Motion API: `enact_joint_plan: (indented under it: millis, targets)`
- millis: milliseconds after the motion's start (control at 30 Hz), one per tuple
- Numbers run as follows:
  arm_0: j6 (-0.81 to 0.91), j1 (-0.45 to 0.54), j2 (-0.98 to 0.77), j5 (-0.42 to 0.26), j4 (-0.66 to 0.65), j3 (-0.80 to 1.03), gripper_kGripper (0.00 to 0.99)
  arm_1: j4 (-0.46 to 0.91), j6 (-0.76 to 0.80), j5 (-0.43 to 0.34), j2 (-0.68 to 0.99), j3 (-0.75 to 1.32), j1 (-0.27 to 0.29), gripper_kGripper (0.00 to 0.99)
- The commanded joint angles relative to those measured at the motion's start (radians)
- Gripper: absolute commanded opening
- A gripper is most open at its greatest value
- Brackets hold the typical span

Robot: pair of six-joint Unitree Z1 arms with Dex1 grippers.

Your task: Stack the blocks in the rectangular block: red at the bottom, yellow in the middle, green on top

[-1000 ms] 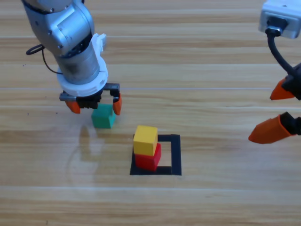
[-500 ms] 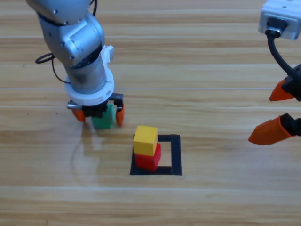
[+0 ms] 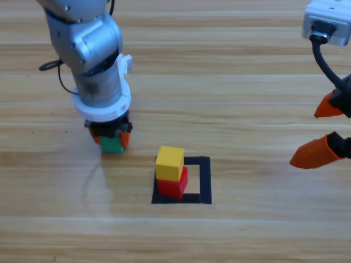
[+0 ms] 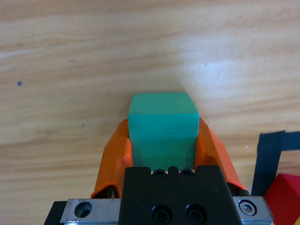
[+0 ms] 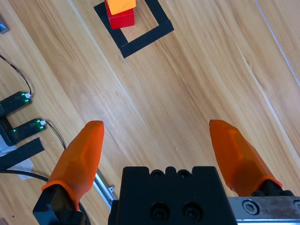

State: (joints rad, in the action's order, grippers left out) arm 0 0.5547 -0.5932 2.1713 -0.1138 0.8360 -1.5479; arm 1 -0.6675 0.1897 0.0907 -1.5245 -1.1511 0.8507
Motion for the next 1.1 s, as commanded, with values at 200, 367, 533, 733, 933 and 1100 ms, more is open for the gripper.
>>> enact_joint_plan:
  millis: [200,367,533,733,933,1100]
  targets:
    - [0.039,-0.080,-0.021,-0.014,0.491,-0.482,0.000,0.017,0.007,0.018,-0.034,0.030,-0.022,0.988]
    - [0.076,-0.148,-0.007,0.017,0.549,-0.541,0.000,0.017,0.007,0.018,-0.034,0.030,-0.022,0.988]
    - [0.157,-0.229,-0.011,0.014,0.572,-0.552,0.000,0.017,0.007,0.018,-0.034,0.031,-0.022,0.988]
    - [0.208,-0.281,0.035,0.016,0.572,-0.567,0.000,0.017,0.008,0.018,-0.034,0.033,-0.022,0.988]
    - [0.252,-0.292,0.065,0.023,0.572,-0.574,0.000,0.016,0.008,0.021,-0.034,0.033,-0.022,0.988]
    - [0.278,-0.295,0.085,0.034,0.572,-0.578,0.000,0.014,0.008,0.023,-0.032,0.034,-0.022,0.988]
